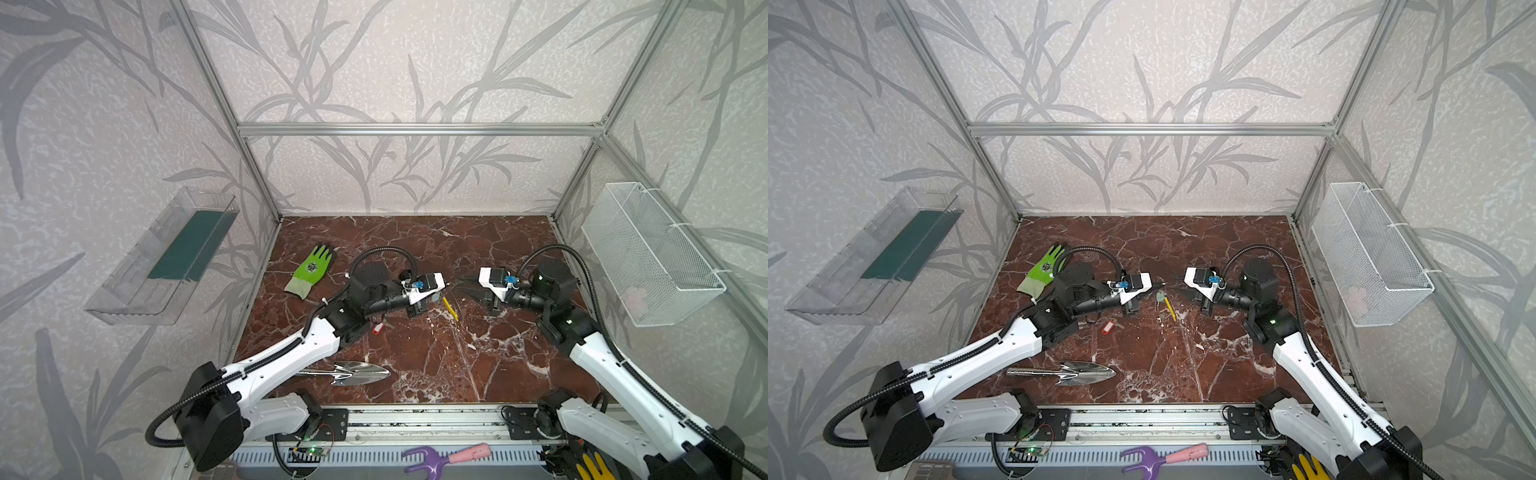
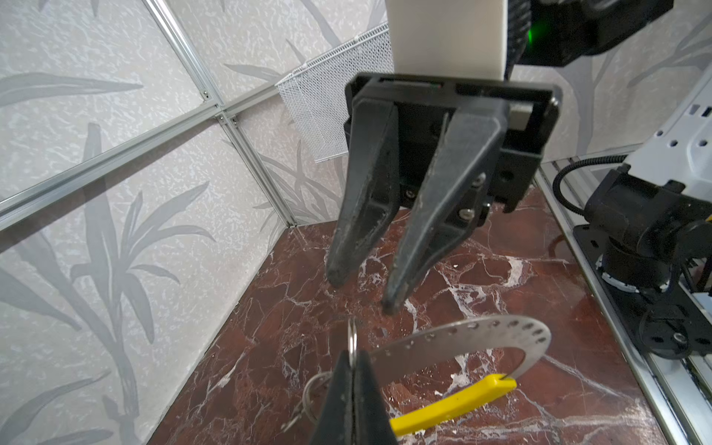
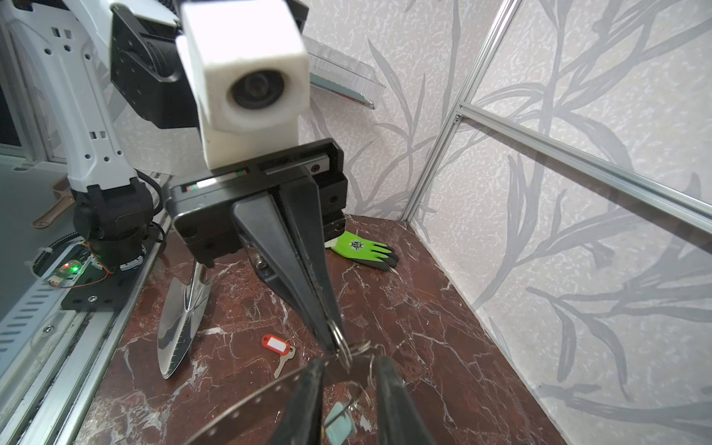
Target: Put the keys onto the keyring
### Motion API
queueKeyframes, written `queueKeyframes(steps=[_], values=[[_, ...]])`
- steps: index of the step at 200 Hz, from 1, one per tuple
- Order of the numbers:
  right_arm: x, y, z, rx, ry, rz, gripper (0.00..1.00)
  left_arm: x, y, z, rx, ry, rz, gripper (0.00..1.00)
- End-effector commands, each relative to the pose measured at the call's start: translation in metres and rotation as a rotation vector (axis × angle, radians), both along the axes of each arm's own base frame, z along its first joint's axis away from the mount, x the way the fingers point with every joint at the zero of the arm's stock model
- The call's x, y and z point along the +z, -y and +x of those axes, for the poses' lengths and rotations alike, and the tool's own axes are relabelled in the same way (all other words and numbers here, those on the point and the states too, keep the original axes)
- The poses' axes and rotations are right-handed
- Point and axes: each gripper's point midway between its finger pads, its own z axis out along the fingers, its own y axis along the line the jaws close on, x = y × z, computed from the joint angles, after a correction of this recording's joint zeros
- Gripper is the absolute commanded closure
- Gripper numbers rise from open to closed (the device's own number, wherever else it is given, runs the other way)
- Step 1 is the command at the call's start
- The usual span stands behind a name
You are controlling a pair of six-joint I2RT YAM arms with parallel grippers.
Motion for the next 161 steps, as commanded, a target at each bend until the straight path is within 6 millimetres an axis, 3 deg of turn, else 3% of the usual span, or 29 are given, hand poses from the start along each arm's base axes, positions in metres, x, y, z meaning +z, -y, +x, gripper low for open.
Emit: queueKeyframes(steps=[1,83,161], values=[[0.008,-0.004,-0.009,0.055,0.009,-0.026,0.75,0.014,-0.001,-0.002,-0.013,0.052,0.014,1.00],[-0.007,-0.012,-0.010,0.078,0.006,-0.150,0.79,0.014,0.000,-0.006,-0.047,0.057,0.096,1.00],[-0.009,-0.013,-0.001,0.040,0.025,-0.170,0.82,0.009,0.002,-0.008,-0.079,0.058,0.154,1.00]])
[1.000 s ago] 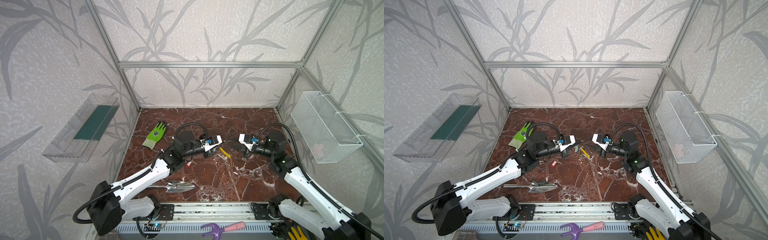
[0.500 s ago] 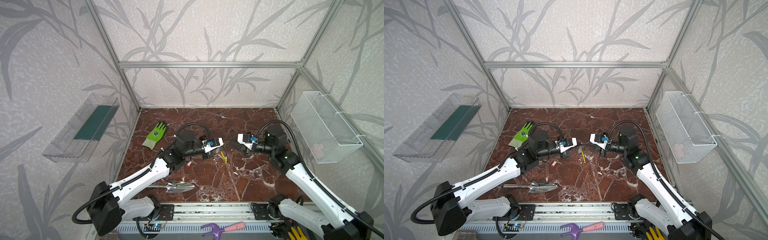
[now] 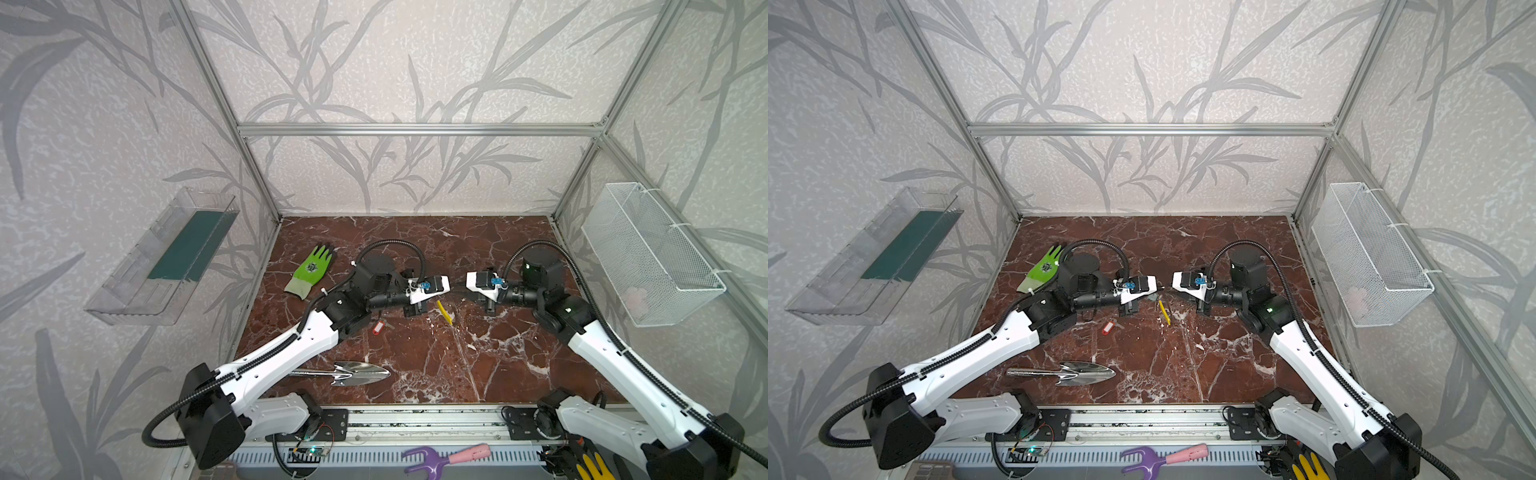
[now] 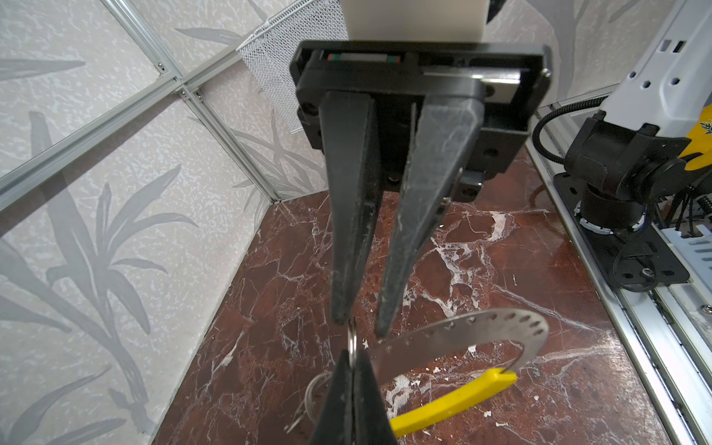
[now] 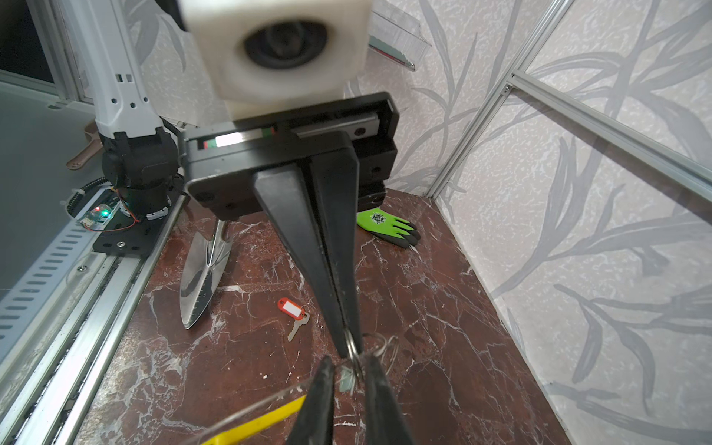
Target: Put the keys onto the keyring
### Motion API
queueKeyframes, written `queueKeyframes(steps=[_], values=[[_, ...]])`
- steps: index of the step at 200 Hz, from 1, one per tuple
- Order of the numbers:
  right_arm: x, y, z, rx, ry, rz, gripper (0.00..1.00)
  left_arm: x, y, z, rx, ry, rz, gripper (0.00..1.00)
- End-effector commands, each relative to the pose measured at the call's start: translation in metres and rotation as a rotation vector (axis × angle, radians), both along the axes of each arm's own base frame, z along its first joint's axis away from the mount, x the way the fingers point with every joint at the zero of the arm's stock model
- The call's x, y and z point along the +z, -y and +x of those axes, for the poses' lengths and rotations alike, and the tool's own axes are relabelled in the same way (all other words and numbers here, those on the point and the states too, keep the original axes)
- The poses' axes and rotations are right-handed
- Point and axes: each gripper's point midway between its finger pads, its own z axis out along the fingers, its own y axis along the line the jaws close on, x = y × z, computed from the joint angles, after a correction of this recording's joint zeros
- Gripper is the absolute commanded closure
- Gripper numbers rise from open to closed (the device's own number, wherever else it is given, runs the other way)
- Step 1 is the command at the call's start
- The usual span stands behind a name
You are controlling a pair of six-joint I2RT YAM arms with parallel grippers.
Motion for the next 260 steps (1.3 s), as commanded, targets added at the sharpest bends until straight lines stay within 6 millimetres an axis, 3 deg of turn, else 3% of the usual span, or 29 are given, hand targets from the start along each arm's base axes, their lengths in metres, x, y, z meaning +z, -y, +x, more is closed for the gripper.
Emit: queueKeyframes(steps=[1,42,80,93,107,128,167,260], values=[[0.005,0.000,0.003,-0.013,0.016,-0.010,0.82,0.011,0.003,-0.004,-0.039,0.036,0.004,1.00],[0.001,-0.003,0.003,-0.001,0.007,-0.020,0.86,0.012,0.005,-0.005,-0.057,0.037,0.013,1.00],[-0.001,-0.004,0.002,0.008,0.014,-0.024,1.00,0.011,0.007,-0.004,-0.060,0.033,0.013,1.00],[-0.001,-0.004,0.003,0.003,0.021,-0.019,1.00,0.011,0.007,-0.001,-0.047,0.031,0.011,1.00],[-0.002,-0.002,0.006,-0.017,0.016,-0.004,1.00,0.012,0.004,0.004,-0.005,0.029,-0.007,0.89],[0.003,-0.001,0.008,-0.021,-0.011,0.077,1.00,0.017,-0.007,0.013,0.057,0.028,-0.073,0.80],[0.013,-0.004,0.009,0.018,-0.065,0.224,1.00,0.031,-0.025,0.016,0.095,-0.031,-0.230,0.79],[0.020,-0.008,0.006,0.070,-0.124,0.299,1.00,0.034,-0.029,0.000,0.058,-0.106,-0.286,0.77]])
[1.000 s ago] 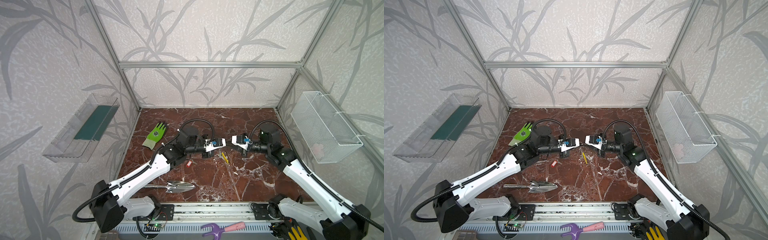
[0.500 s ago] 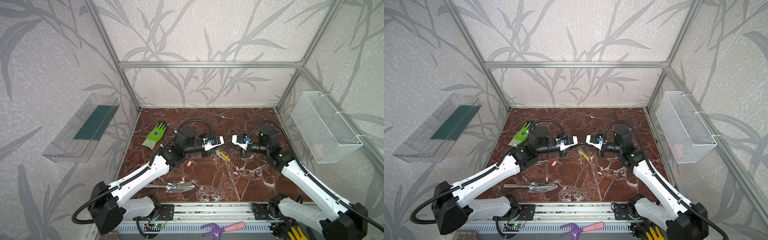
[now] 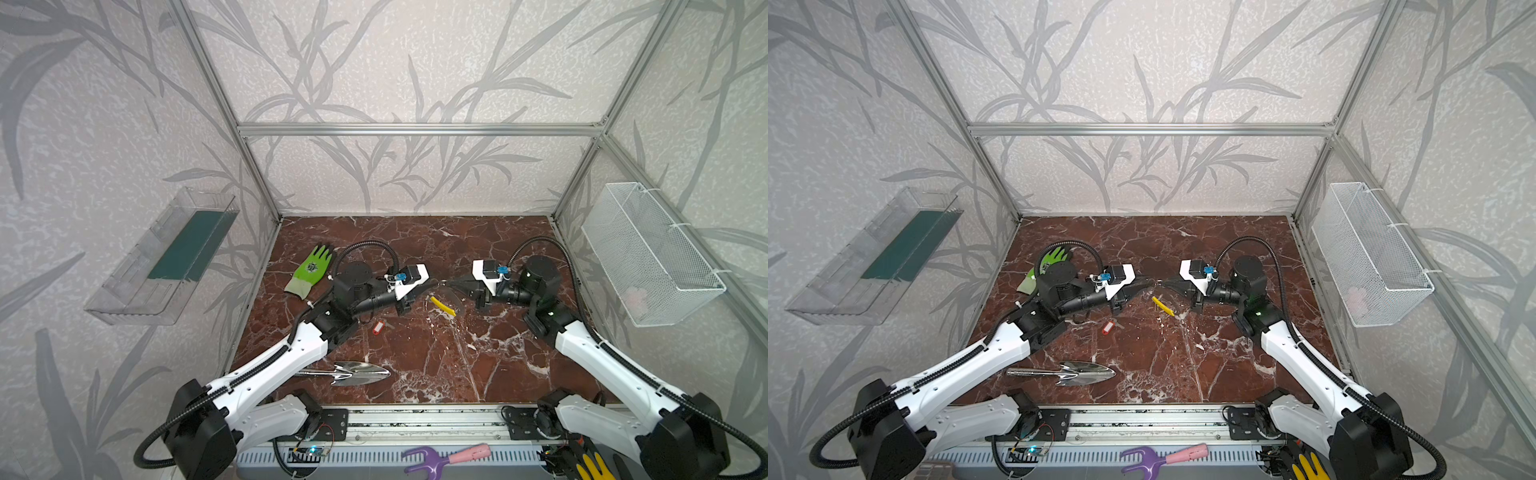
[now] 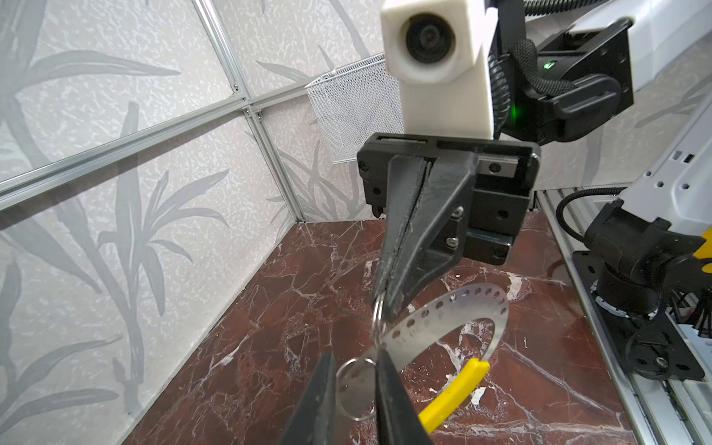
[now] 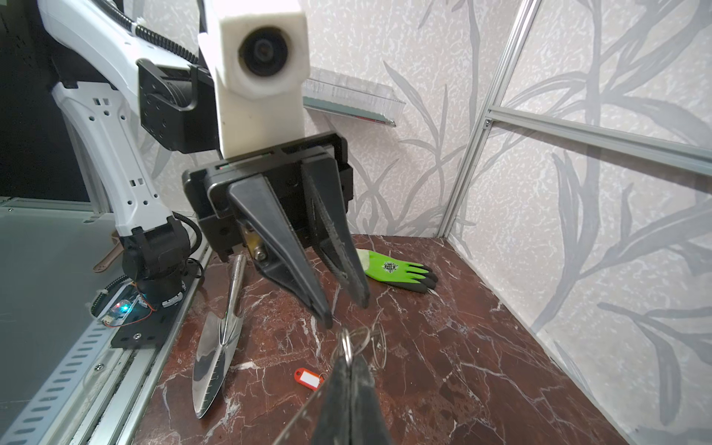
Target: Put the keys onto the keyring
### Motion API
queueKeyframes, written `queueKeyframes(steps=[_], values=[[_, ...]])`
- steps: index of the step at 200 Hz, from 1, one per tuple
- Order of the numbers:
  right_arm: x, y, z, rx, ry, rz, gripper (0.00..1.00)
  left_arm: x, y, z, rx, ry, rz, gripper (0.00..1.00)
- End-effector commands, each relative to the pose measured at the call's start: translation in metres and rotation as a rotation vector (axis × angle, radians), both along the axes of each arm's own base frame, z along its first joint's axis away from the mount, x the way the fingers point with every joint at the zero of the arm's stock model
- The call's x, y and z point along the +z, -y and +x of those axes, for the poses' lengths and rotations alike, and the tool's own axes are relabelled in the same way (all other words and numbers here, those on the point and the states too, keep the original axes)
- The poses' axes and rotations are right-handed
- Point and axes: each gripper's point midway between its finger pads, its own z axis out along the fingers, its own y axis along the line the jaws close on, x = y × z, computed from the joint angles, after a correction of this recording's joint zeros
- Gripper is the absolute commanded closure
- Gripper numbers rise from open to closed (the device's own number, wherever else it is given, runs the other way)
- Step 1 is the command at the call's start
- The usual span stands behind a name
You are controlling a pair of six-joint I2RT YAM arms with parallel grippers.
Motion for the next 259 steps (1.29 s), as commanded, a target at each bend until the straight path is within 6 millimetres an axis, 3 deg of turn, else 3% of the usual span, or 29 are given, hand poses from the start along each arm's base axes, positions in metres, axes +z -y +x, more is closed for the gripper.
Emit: queueKeyframes(steps=[1,109,158,178,222,259], values=[[0.011,0.000,-0.004,0.030,0.015,0.040,1.00,0.012,0.000,-0.011,-0.041,0.005,-0.042,0.77],[0.011,0.000,-0.011,0.055,-0.006,0.047,1.00,0.020,0.015,-0.013,-0.112,0.018,-0.063,0.76],[0.009,-0.001,-0.011,0.064,-0.012,0.044,1.00,0.021,0.020,-0.012,-0.133,0.022,-0.065,0.87],[0.006,-0.002,-0.010,0.063,-0.016,0.041,1.00,0.024,0.021,-0.013,-0.140,0.027,-0.066,1.00],[0.001,-0.002,-0.007,0.044,-0.019,0.030,1.00,0.023,0.023,-0.013,-0.153,0.025,-0.034,1.00],[-0.007,0.005,0.002,-0.048,0.029,-0.040,0.76,0.007,0.022,-0.012,-0.153,-0.013,0.101,1.00]])
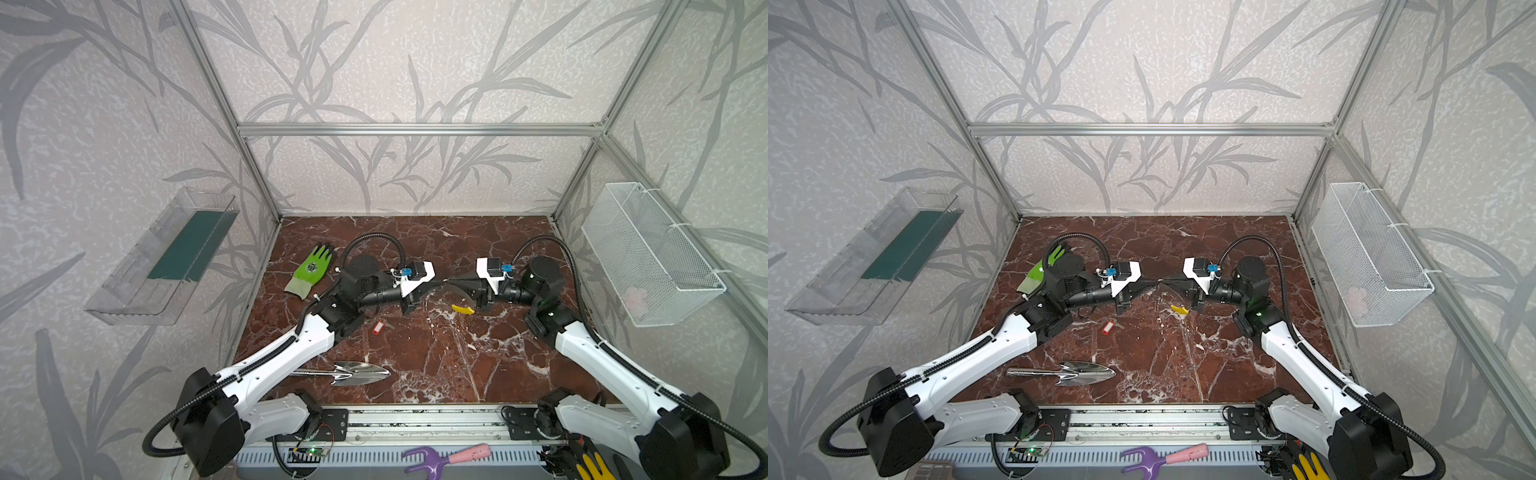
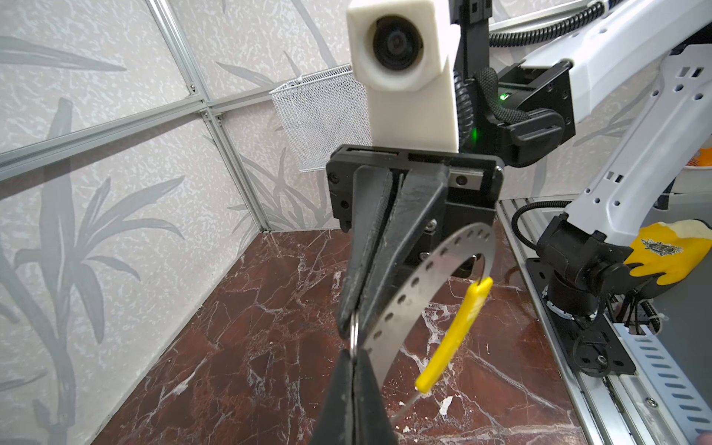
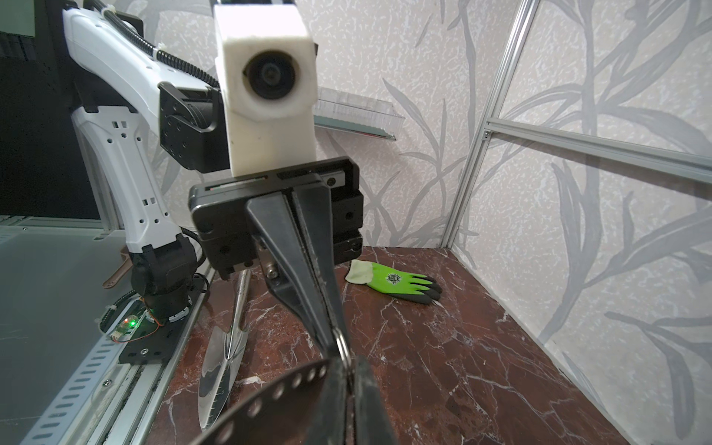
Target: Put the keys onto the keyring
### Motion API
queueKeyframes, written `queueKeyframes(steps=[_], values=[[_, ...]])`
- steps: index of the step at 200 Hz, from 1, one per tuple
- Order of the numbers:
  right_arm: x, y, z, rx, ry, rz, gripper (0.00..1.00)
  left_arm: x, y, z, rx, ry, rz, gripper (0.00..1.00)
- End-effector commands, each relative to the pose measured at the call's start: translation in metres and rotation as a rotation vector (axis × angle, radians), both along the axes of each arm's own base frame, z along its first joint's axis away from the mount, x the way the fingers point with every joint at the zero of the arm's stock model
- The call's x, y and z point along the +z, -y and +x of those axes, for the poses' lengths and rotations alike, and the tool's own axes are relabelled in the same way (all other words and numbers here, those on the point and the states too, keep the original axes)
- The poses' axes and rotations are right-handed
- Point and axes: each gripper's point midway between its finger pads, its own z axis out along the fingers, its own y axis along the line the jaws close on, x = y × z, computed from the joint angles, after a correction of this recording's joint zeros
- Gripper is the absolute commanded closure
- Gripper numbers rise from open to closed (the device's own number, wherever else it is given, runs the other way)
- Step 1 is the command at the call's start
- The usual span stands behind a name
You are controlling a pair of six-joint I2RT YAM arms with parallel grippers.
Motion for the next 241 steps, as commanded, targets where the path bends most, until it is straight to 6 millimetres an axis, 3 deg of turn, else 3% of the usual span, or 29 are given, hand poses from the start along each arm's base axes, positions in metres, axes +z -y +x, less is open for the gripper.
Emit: queueKeyframes(steps=[1,21,68,89,158,195,241], values=[[-0.007,0.005,0.001,-0.049,0.038,-0.056,0.76,0.004,0.001,-0.004,-0.030,0.027,0.079,1.00],[-0.006,0.011,0.003,-0.097,0.079,-0.117,0.73,-0.007,-0.002,-0.004,-0.037,0.019,0.178,1.00],[0.001,0.016,-0.005,-0.097,0.129,-0.176,0.71,-0.011,-0.002,-0.003,-0.058,0.005,0.266,1.00],[0.007,0.016,-0.010,-0.075,0.140,-0.172,0.71,-0.011,-0.002,-0.002,-0.062,0.000,0.280,1.00],[-0.001,0.005,-0.017,-0.005,0.130,-0.230,0.73,-0.008,0.002,-0.005,-0.088,-0.006,0.302,1.00],[-0.004,0.000,-0.015,0.003,0.137,-0.244,0.77,-0.010,0.005,-0.006,-0.100,-0.007,0.324,1.00],[-0.003,0.000,-0.011,-0.007,0.138,-0.244,0.90,-0.011,0.007,-0.007,-0.107,-0.004,0.342,1.00]])
